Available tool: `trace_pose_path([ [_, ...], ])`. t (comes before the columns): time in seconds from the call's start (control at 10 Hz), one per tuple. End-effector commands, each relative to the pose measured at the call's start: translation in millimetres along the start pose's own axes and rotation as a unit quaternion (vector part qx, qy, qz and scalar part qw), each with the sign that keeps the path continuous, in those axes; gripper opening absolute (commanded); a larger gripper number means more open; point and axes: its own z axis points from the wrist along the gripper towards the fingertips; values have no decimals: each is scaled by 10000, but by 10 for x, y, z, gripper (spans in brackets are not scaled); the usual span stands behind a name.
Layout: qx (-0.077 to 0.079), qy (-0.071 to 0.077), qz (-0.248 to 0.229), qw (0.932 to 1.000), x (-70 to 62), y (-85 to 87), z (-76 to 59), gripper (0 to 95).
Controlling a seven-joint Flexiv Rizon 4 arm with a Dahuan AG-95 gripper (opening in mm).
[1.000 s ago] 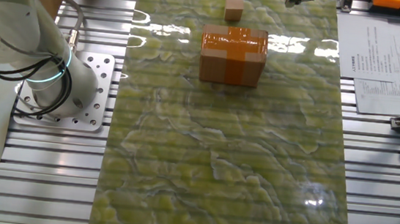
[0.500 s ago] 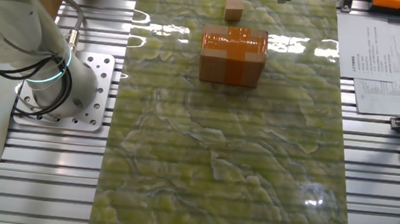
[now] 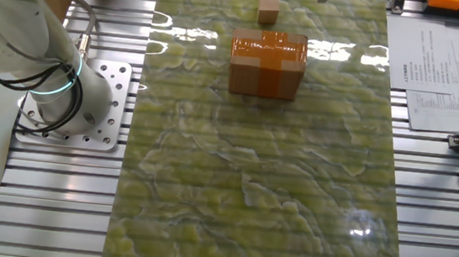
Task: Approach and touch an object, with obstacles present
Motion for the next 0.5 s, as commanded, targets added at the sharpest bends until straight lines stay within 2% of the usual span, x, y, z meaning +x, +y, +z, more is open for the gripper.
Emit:
trace_pose_path([
  [0.1, -50, 128, -296, 9995, 8, -2, -10, 0],
  [0.3, -62, 101, -382, 9992, 29, 54, 81, 0],
  [0.4, -69, 84, -305, 9995, 72, 158, 151, 0],
  [0.5, -60, 83, -244, 9997, 134, 334, 215, 0],
])
